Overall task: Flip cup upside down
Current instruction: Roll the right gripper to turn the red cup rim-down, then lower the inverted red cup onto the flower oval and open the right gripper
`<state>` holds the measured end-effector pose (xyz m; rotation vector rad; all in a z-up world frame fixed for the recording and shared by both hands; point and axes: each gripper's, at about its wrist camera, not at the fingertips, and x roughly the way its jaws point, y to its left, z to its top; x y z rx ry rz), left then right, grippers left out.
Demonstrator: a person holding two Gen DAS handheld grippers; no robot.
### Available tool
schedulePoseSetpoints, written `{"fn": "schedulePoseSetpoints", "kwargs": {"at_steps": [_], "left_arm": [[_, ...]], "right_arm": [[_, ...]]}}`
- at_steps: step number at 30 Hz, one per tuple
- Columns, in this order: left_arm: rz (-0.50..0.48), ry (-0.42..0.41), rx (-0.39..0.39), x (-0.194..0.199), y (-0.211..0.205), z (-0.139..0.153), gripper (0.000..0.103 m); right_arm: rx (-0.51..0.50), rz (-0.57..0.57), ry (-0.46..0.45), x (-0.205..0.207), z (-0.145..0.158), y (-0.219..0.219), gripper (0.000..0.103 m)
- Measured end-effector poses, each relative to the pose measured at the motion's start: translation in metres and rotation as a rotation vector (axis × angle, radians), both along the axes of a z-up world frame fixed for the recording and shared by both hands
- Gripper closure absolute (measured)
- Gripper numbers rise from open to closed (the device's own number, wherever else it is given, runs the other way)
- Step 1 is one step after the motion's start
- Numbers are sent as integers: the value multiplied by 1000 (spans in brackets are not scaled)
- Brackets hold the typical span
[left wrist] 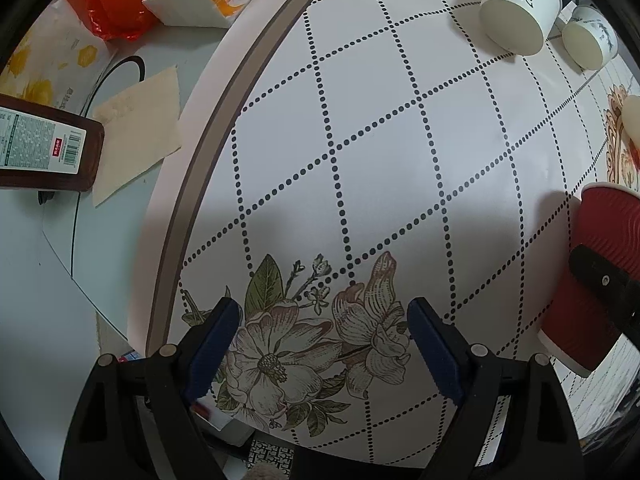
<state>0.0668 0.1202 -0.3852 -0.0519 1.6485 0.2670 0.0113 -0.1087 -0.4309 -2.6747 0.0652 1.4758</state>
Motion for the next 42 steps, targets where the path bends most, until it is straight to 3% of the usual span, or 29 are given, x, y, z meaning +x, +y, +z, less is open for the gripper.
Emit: {"fn": "schedulePoseSetpoints", "kwargs": {"at_steps": [1,6,11,21,31,38,42], "left_arm": [[25,26,86,1,-1,1,17],[14,23,94,4,-6,7,17],[3,22,121,6,-10,16,17],[-53,7,128,17,-36,28,17],[-153,4,115,32,-81,29,17],[-194,-5,103,43,-100,26,17],[-204,-7,99,45,-102,29,17]], "right_arm": [[4,-14,3,0,1,1,22],[46,-87,28,-6,7,4,23],[106,-263,41,-3,17,13,23],[172,-831,82,26,40,20,23],[151,-1554,109,84,45,-12,23],[91,-1918,120,101,36,-51,23],[63,-2048,143,107,33,-67,23]]}}
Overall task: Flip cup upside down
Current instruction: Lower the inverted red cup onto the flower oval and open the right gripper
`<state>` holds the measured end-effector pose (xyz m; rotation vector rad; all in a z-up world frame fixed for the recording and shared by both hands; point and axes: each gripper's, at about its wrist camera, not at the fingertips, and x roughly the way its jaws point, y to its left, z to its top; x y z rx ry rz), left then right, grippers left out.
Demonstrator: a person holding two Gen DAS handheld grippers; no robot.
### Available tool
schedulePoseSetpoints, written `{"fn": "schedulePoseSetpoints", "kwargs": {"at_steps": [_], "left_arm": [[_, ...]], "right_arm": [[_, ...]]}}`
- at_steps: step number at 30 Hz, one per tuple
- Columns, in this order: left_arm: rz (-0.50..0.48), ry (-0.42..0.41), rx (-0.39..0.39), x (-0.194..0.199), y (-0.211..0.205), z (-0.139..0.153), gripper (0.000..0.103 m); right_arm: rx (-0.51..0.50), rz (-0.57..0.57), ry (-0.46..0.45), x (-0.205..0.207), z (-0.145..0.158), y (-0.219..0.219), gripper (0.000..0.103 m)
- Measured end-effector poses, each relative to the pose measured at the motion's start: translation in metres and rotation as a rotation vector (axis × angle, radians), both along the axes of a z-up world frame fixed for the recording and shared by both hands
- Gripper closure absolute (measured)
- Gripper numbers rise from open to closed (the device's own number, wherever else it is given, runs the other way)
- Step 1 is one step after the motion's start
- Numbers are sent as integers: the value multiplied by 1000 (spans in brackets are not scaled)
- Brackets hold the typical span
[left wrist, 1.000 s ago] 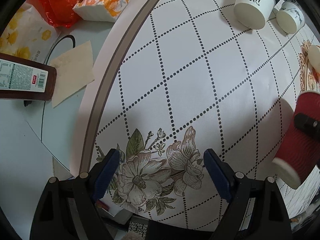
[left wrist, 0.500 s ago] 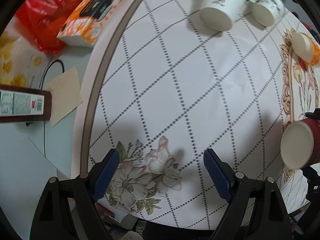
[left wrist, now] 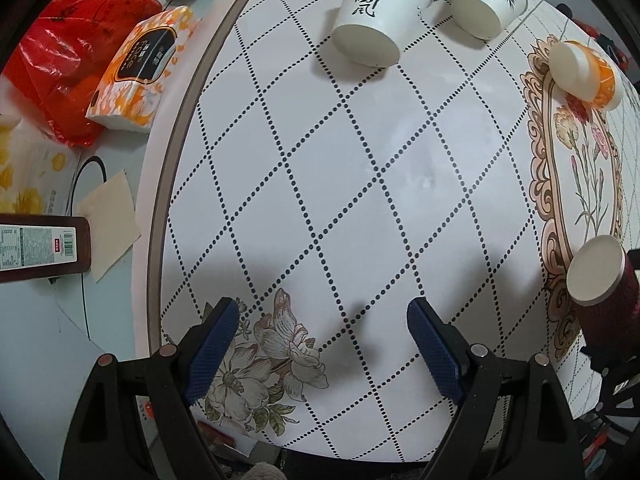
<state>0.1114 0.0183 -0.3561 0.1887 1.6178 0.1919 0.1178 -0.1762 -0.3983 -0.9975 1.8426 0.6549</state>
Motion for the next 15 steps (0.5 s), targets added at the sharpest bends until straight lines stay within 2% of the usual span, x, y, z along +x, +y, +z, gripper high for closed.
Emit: {"fn": "schedulePoseSetpoints", "kwargs": {"at_steps": [6,15], "left_arm": [[-18,0,0,0,0,-2,17],[-31,-3,-2,-6,-1,-8,17]], "right_arm": [[8,-160,63,-1,-6,-9,23],[17,-387,100,37,-20,-46,22]]}}
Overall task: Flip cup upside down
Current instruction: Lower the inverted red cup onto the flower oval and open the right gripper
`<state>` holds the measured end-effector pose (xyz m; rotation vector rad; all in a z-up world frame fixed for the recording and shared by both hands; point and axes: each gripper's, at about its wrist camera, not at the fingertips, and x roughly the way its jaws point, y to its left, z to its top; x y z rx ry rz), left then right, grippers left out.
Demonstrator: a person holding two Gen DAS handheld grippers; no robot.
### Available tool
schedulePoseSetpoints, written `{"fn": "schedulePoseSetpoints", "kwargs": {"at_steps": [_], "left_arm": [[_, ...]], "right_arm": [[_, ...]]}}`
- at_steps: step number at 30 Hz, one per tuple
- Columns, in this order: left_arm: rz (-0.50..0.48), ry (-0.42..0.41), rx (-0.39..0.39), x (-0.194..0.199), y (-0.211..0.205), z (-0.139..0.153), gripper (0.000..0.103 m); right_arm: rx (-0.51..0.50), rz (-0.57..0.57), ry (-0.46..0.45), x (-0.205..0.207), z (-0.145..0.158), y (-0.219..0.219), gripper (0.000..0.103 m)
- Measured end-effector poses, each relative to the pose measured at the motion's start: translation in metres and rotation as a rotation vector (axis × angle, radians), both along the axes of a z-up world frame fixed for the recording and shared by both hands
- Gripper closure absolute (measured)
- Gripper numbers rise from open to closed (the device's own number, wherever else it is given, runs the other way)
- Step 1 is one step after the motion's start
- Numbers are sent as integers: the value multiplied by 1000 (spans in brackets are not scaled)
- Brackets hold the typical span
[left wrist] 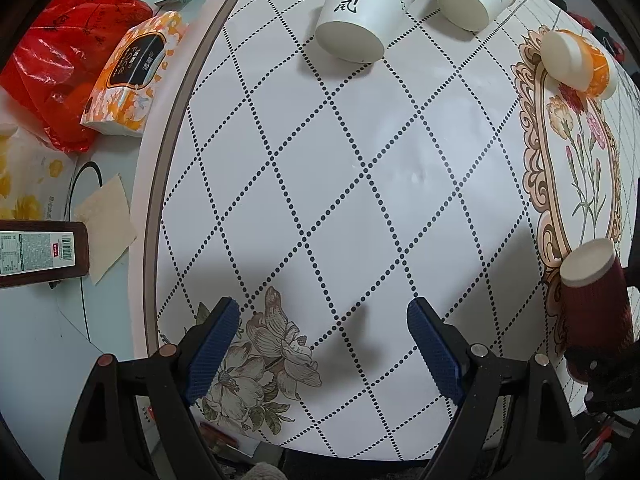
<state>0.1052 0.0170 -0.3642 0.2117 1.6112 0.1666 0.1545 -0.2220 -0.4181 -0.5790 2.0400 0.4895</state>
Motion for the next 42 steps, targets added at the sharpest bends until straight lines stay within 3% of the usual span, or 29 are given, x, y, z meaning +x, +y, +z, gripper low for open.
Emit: {"fn": "schedulePoseSetpoints", "kwargs": {"at_steps": [8,14,21,26,28,30,38,42], "left_arm": [[-14,3,3,-3,-6,0,17],[-26,-5,-14,-2,-19,3,17],[-43,1,-45,3,-34,0,17],[-62,12,-78,5,-46,-6,17],[-70,15,-88,6,-50,-8,17],[-83,20,-90,4,-56,-10,17],[-120,25,-96,2,-77,-8,17],[-112,33,-110,6,-82,-4,17]], "right_arm": [[-7,-100,7,13,-8,-19,20],[6,-204,16,56,-13,-37,13],[8,-285,-6,88,16,-46,13],[10,-363,-19,112,14,-60,13],[20,-388,-21,113,24,-65,16],[27,-407,-29,113,21,-62,31],[103,-472,-120,101,41,-81,32],[158,-525,-226,96,70,-100,32]]}}
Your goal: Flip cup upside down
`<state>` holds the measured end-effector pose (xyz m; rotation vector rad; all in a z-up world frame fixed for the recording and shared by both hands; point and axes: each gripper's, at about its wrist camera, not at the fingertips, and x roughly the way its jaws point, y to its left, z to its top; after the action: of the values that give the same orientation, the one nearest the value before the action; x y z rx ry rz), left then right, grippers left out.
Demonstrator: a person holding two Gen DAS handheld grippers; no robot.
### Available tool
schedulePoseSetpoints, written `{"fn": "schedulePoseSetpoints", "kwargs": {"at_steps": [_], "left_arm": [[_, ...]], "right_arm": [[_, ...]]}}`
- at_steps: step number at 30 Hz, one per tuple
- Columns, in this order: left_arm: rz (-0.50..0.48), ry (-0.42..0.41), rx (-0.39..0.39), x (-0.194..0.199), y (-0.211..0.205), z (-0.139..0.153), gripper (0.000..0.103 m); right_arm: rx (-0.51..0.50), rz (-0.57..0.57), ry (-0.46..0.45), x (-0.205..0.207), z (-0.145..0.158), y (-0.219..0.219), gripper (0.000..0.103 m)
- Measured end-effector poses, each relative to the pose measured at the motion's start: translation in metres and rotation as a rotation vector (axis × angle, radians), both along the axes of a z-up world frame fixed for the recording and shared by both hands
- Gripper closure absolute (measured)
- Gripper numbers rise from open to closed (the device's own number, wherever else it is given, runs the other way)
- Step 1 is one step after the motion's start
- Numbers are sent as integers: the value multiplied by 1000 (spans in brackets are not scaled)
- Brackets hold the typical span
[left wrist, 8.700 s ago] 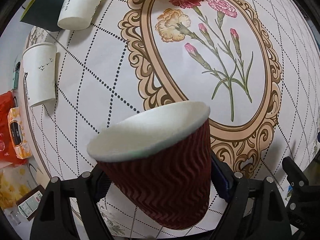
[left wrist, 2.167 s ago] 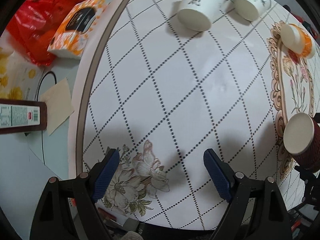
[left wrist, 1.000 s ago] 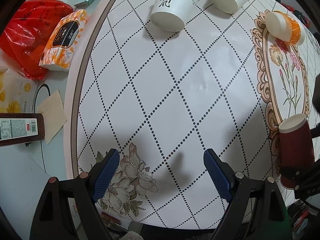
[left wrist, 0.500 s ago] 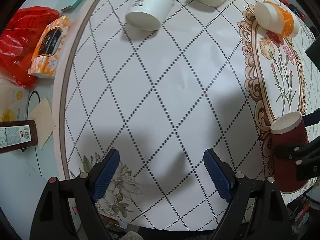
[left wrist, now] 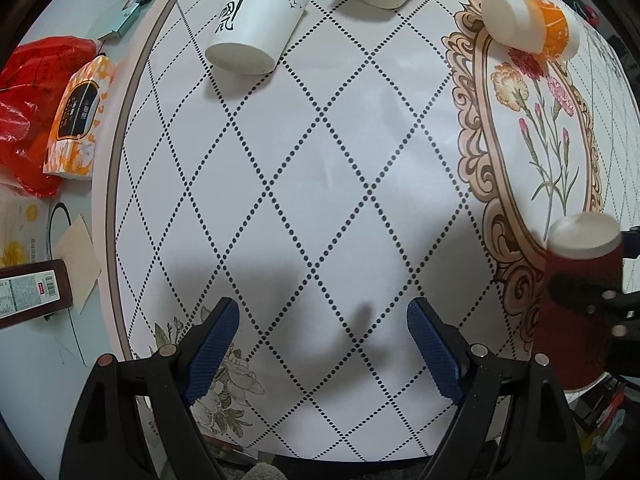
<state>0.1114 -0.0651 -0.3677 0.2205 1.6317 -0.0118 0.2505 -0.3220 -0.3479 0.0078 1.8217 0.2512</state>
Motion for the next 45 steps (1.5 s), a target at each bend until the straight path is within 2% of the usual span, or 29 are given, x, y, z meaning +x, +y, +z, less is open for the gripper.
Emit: {"fn": "schedulePoseSetpoints", "kwargs": {"at_steps": [11,15,18,25,29,32,36,39,41,42,43,44,45], "left_arm": [[7,-1,-14,29,-4,12,17],[-1,0,-16,36,-9,14,17],[-20,-3,-8,37,-14,14,17],[-48,0,-2,23,-18,12,17],[-64,3,-12,15,-20,9,17],[-81,-5,-23,11,-21,8,17],[-108,-25,-30,6,-25,13,17],[-124,-54,-26,-1,-28,20,17],[-133,-74,-45,-4,-29,28,17],[-134,-86,-76,-4,-29,32,17],[-139,-96,-82,-6,-30,36,13],[-142,-108,-89,-9,-31,41,4],[-143,-119,-94,-11,-31,46,3]], "right_arm": [[-11,-221,-524,-14,83,-49,32],[-51,-255,-720,-24,96,-50,32],[-75,-261,-809,-25,78,-36,32],[-64,-258,-865,-58,67,-36,31],[-72,-244,-856,-68,62,-32,31],[-82,-246,-834,-73,59,-32,30],[-86,-278,-760,-75,52,-34,30],[-86,-304,-737,-80,55,-36,17],[-93,-328,-706,-84,59,-37,10],[-107,-338,-687,-86,61,-38,10],[-127,-354,-665,-89,64,-40,10],[-142,-379,-645,-95,68,-43,9],[-157,-404,-633,-101,73,-46,9]]}}
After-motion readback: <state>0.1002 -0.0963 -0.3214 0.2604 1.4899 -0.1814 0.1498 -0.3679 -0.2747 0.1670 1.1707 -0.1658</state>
